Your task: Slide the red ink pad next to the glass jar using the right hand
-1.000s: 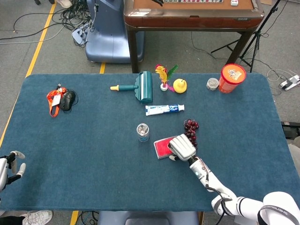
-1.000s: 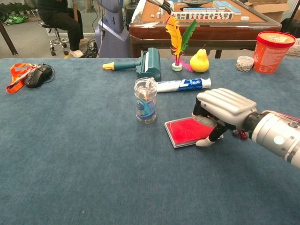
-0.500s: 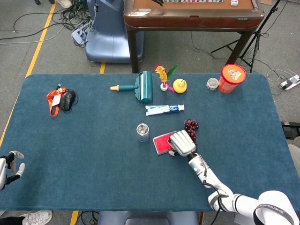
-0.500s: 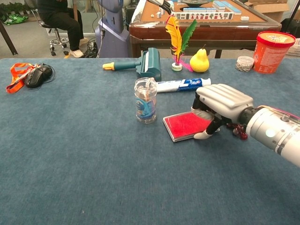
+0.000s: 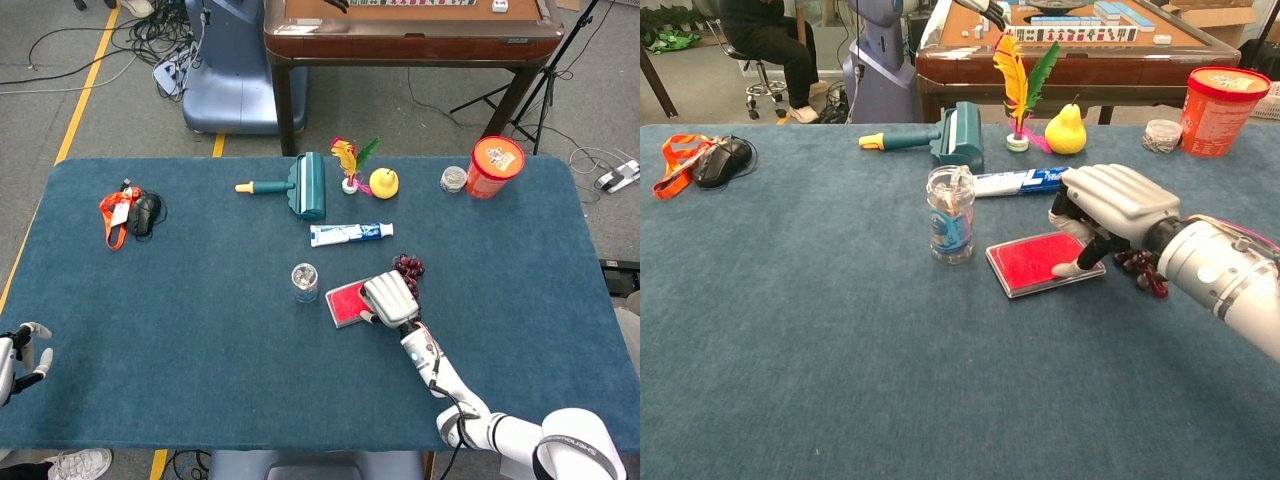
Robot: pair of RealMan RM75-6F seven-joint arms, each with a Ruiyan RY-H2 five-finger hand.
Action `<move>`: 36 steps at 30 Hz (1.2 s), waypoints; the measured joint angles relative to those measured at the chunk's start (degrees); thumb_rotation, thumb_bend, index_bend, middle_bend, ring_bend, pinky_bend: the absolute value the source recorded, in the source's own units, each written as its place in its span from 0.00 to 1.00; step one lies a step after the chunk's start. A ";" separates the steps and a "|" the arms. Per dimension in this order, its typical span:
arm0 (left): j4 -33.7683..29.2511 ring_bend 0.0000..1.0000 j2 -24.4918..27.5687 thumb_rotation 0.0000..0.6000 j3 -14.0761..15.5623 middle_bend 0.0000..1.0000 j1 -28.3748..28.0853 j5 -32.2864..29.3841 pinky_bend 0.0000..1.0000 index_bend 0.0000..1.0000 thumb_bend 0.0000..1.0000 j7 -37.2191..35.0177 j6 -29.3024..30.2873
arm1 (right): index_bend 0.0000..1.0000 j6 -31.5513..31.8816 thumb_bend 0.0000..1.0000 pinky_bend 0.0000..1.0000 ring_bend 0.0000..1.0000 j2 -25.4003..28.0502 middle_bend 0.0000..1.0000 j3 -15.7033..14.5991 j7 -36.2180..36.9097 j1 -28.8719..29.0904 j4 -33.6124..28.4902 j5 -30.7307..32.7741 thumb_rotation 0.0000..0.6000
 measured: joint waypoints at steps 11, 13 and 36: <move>-0.19 0.60 0.12 1.00 -0.07 0.74 0.06 -0.11 0.79 0.47 0.40 0.24 0.11 | 1.00 5.57 0.00 1.00 0.99 6.25 0.97 -2.09 0.24 -2.61 -8.69 -3.21 1.00; -0.42 0.60 0.18 1.00 -0.03 0.74 0.12 0.15 0.79 0.47 0.40 0.44 0.40 | 0.95 6.57 0.00 1.00 0.93 8.73 0.87 -2.66 -0.76 -3.52 -11.87 -3.63 1.00; -4.37 0.42 4.13 1.00 2.64 0.54 0.84 8.51 0.52 0.39 0.40 -1.65 3.97 | 0.60 31.89 0.00 0.51 0.43 41.14 0.45 -11.89 -8.54 -29.18 -40.37 -5.17 1.00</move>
